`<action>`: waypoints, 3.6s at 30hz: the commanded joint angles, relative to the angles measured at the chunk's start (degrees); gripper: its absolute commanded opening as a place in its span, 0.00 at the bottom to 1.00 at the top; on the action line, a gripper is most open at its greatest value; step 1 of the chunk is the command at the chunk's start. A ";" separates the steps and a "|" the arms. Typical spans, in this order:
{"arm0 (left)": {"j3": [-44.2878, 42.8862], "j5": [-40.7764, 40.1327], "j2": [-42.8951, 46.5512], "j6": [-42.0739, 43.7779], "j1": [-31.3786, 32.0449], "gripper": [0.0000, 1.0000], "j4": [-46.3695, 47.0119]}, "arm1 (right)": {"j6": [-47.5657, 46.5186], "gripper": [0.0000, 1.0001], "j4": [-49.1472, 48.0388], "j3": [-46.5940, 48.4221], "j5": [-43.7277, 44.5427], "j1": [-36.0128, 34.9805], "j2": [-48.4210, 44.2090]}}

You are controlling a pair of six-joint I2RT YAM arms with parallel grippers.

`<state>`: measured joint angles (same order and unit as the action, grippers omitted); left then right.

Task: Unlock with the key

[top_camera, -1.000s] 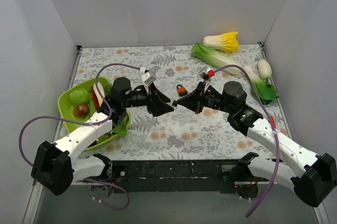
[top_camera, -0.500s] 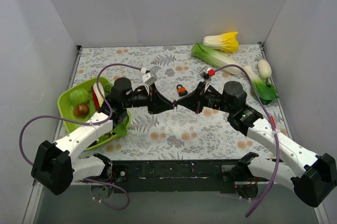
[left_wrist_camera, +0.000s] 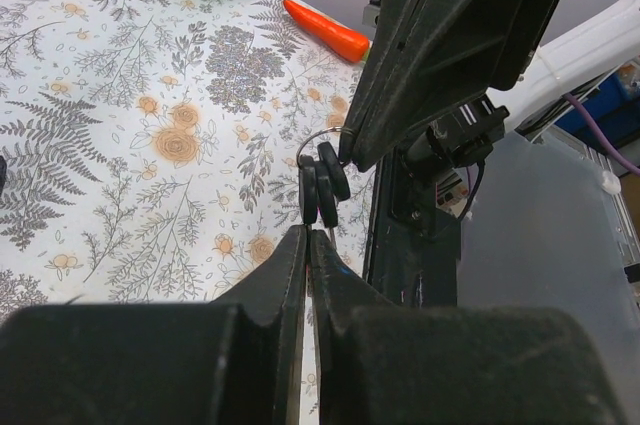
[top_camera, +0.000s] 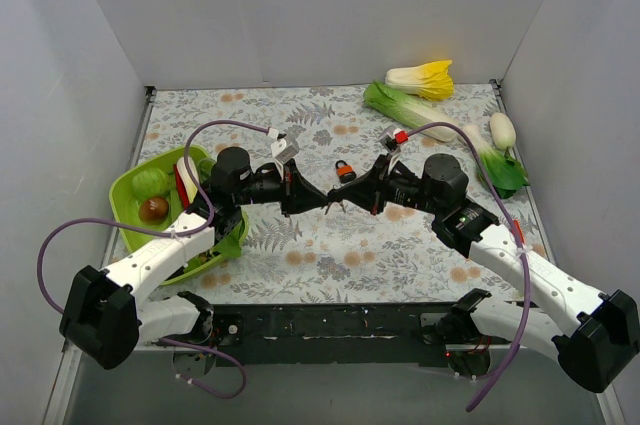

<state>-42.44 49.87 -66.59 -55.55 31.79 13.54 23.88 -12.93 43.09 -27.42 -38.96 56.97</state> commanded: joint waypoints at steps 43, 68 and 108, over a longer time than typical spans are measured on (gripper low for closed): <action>-9.60 -5.48 -6.10 21.54 9.96 0.00 -31.91 | -18.16 0.55 6.07 -5.21 -23.38 2.49 11.23; -10.30 -3.37 -7.50 21.80 9.96 0.00 -33.23 | -17.81 0.21 2.65 -5.47 -24.34 2.49 11.49; 20.73 -38.97 14.65 -39.45 8.81 0.93 31.36 | 22.35 0.01 -55.27 -24.55 1.92 1.43 1.65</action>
<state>-22.83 13.47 -51.05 -89.06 39.48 35.03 42.30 -60.23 19.07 -30.79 -37.06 58.37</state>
